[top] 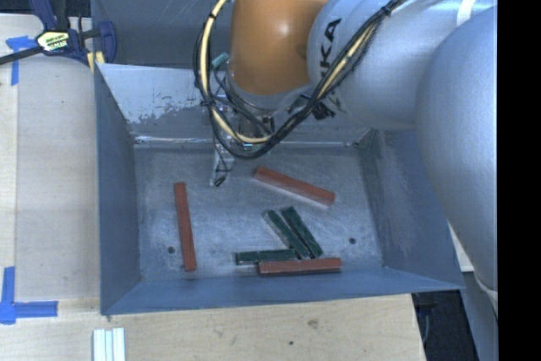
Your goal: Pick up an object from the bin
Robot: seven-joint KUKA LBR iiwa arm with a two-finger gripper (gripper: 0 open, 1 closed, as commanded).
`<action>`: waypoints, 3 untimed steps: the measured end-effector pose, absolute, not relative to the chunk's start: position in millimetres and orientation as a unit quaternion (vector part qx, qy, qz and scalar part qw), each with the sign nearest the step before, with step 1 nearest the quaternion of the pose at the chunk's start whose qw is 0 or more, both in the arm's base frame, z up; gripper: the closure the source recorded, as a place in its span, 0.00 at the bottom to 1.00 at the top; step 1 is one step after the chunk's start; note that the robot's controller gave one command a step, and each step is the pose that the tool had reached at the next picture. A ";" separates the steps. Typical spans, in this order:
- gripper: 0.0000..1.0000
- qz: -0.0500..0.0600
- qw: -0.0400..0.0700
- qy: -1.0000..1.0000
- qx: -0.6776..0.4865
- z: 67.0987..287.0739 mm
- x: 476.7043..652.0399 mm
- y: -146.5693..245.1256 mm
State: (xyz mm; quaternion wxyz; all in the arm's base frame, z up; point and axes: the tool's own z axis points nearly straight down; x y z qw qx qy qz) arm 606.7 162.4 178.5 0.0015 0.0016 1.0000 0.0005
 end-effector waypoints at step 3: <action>0.00 -0.002 0.002 0.815 -0.580 70.9 604.6 232.7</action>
Offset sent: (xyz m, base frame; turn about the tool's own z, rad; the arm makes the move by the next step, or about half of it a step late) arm -0.0357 0.0203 -0.1085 -0.2235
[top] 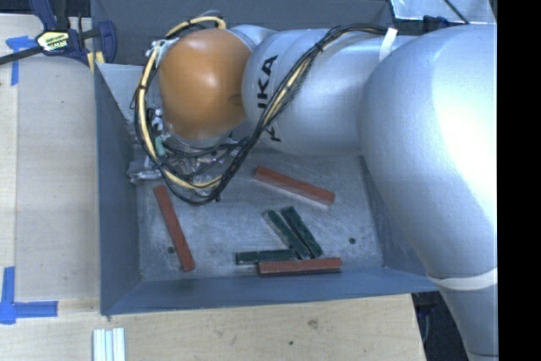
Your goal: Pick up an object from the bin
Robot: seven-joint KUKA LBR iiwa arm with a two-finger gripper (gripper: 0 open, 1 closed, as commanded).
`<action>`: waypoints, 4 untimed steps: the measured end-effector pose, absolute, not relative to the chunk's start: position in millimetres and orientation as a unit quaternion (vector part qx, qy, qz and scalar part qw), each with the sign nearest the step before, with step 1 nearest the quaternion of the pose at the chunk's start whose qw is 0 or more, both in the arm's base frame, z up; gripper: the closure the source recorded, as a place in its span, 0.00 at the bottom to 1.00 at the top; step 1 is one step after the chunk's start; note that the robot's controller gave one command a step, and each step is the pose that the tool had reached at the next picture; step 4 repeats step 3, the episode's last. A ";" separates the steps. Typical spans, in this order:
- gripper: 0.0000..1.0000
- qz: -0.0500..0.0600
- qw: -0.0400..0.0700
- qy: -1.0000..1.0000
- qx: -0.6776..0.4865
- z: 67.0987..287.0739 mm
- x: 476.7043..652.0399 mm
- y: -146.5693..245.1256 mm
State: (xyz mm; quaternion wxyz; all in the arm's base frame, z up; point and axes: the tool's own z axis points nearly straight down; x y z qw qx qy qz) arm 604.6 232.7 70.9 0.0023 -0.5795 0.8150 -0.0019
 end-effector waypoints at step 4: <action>1.00 0.000 0.002 0.687 -0.726 210.3 600.7 223.2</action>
Offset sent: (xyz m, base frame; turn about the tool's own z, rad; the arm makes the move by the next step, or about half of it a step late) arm -0.0283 0.0023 -0.0009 -0.3857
